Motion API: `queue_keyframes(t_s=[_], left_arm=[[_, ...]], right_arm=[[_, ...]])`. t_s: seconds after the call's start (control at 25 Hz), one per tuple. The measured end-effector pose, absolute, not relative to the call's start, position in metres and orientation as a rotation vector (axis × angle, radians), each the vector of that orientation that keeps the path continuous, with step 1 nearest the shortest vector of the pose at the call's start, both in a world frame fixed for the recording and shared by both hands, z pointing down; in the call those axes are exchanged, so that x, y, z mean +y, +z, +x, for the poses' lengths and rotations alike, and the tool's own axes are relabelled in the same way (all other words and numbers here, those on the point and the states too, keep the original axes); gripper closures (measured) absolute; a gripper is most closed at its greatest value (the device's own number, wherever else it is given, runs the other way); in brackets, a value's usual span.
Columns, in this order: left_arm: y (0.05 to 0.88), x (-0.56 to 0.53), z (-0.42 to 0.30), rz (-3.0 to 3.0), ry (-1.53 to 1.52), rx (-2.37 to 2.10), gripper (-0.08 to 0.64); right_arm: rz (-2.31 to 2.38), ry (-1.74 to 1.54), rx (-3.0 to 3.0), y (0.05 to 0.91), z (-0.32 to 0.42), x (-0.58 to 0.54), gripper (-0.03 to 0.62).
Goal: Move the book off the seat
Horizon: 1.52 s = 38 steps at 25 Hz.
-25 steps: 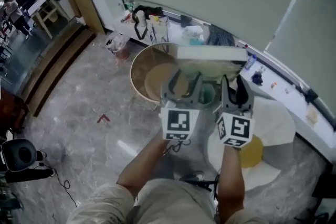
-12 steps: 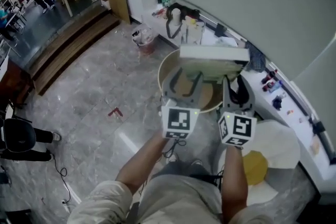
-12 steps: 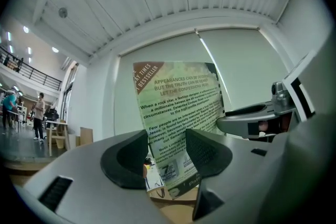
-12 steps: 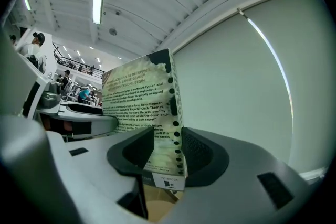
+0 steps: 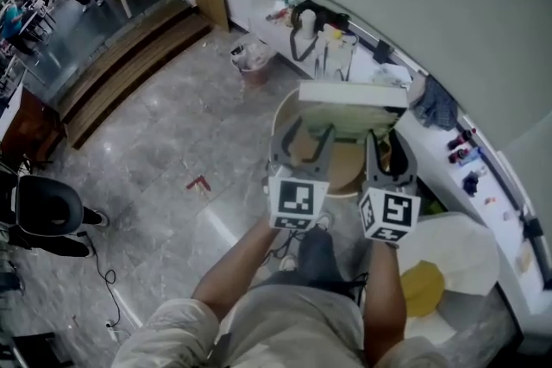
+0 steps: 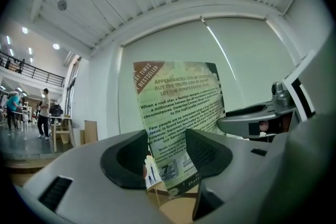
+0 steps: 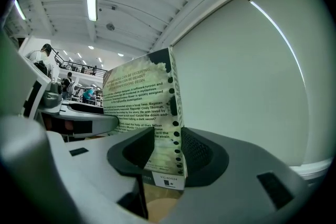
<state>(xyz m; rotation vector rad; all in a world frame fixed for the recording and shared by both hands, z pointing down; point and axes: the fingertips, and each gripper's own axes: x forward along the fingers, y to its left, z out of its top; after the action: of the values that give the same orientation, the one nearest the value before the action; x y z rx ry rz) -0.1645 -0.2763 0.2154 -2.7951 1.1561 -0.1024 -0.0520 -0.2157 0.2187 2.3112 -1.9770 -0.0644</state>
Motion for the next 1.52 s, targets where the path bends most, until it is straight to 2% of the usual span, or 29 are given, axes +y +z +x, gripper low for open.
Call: queue_keyframes(t_s=[0.72,1.08,1.52], left_arm=[[0.312,-0.41,-0.023,-2.825,-0.401,1.171,0.336],[0.408,-0.45,-0.015,-2.932,-0.598,1.222,0.336],[0.578,-0.456,-0.047,-3.069,-0.939,1.264,0.335]], right_arm=[[2.237,0.244,-2.04,0.327,0.089,-0.353,0.426],[2.102,0.439,-1.951,0.418,0.099,-0.393,0.426],[1.917,0.751,-1.816,0.581,0.068,-0.4,0.426]])
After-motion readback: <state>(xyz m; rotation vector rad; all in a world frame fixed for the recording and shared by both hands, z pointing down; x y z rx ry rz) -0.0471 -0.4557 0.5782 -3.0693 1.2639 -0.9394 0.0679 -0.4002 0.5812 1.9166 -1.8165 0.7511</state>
